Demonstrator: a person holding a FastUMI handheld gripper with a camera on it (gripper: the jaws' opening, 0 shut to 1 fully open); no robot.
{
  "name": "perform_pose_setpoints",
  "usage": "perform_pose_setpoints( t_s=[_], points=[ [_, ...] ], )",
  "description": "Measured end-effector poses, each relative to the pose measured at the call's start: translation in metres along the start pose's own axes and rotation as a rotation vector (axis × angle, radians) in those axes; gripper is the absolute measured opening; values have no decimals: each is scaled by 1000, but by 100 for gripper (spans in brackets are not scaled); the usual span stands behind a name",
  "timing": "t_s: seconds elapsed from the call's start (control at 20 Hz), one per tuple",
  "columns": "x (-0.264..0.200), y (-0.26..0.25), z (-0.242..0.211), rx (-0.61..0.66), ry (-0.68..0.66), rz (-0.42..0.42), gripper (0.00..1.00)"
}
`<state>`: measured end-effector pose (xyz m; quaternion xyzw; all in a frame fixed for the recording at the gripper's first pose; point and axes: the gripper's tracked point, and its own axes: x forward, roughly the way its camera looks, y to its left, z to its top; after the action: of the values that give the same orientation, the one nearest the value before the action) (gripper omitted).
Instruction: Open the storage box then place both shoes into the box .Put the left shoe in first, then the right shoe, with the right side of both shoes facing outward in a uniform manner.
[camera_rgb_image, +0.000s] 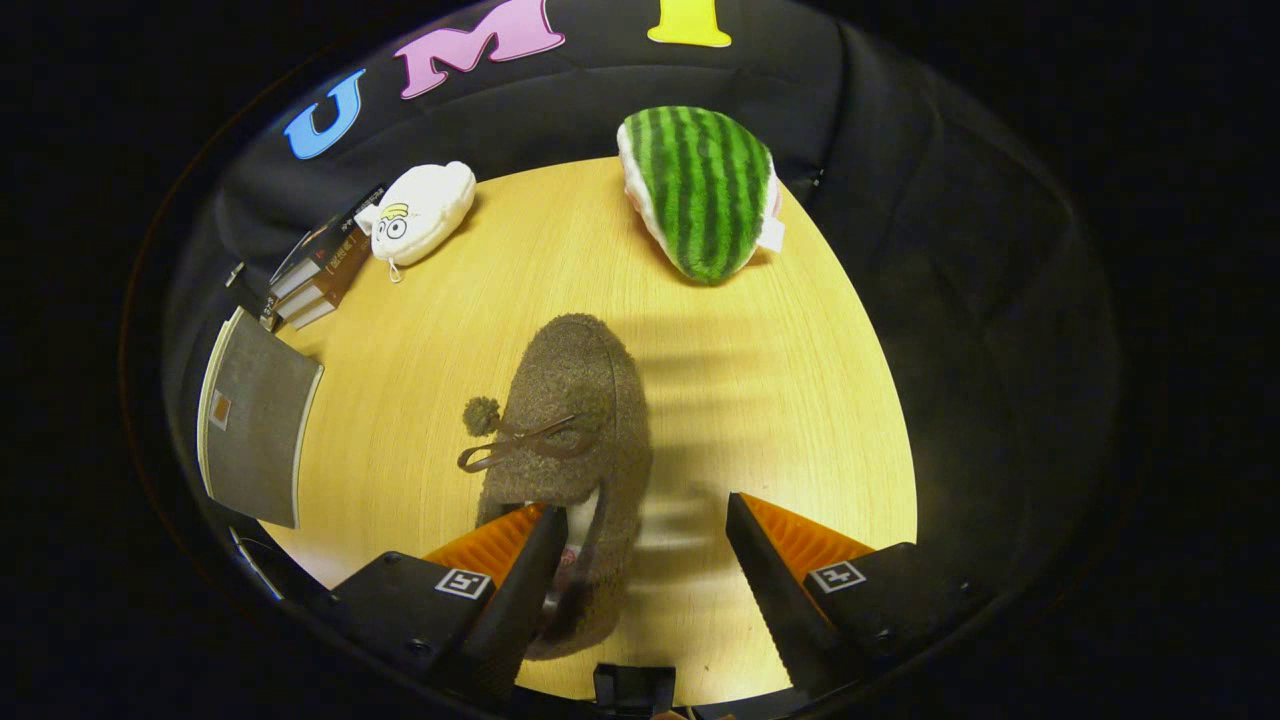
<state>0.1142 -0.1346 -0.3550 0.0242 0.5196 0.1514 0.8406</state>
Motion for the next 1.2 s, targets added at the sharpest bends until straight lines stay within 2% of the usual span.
perform_pose_setpoints(
  t_s=[0.2,0.35,0.4,0.5,0.6,0.65,0.8,0.95,1.2],
  points=[
    [13,5,-2,27,41,14,99],
    [19,14,-1,39,53,14,46],
    [20,18,0,40,59,16,43],
    [19,17,-1,39,64,-4,27],
    [18,14,0,59,60,-23,22],
    [18,14,0,58,55,-17,13],
    [16,18,-6,67,71,-5,5],
    [2,37,-9,128,86,17,5],
    [-34,90,16,189,28,68,5]
  ],
)
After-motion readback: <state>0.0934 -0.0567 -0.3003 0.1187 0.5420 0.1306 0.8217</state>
